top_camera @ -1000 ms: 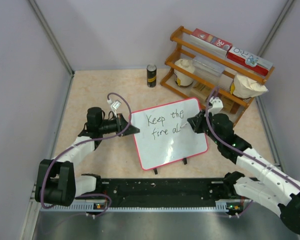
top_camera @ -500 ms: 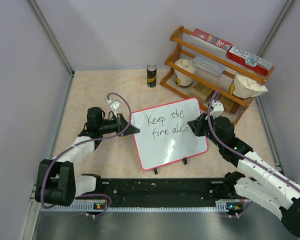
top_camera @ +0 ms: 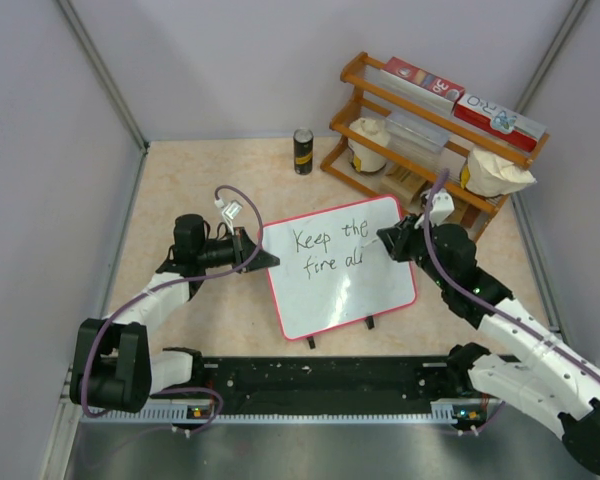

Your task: Write a sentence on the whiteboard

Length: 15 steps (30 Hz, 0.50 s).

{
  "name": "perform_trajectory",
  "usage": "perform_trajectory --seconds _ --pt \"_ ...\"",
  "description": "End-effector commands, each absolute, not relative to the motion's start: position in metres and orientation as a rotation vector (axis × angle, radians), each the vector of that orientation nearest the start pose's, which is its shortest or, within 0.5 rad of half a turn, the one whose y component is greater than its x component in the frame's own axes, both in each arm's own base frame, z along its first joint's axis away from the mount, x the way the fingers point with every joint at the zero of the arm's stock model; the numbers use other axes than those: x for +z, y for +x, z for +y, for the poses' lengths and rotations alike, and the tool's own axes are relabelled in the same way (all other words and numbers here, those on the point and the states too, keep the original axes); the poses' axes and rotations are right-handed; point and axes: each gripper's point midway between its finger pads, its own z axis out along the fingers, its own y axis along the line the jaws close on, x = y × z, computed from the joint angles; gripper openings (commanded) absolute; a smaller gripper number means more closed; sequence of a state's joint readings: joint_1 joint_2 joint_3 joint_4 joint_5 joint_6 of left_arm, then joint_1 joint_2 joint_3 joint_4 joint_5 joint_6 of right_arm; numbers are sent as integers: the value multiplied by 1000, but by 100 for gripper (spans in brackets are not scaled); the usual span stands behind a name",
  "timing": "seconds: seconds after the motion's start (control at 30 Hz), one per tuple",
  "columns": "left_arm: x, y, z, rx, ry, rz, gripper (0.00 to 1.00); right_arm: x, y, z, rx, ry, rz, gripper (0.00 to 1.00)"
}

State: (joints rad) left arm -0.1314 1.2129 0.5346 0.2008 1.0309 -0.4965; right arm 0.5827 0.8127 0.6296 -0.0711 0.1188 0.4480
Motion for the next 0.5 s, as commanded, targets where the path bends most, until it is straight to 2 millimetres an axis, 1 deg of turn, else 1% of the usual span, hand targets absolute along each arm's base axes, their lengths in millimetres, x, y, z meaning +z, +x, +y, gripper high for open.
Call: perform_trajectory --seconds 0.0,0.1,0.17,0.37,0.43,0.47 --pt "130 255 -184 -1274 318 2086 0 251 286 173 602 -21 1784 0" --pt "130 255 -184 -1274 318 2086 0 245 289 174 597 -20 1800 0" --pt "130 255 -184 -1272 318 2085 0 233 292 174 586 -17 1827 0" --pt "130 255 -184 -1270 317 2086 0 211 294 178 584 -18 1866 0" --pt "130 255 -184 -1270 317 2086 0 210 293 176 581 -11 1866 0" --pt "130 255 -184 -1270 317 2086 0 213 292 175 585 -7 1855 0"
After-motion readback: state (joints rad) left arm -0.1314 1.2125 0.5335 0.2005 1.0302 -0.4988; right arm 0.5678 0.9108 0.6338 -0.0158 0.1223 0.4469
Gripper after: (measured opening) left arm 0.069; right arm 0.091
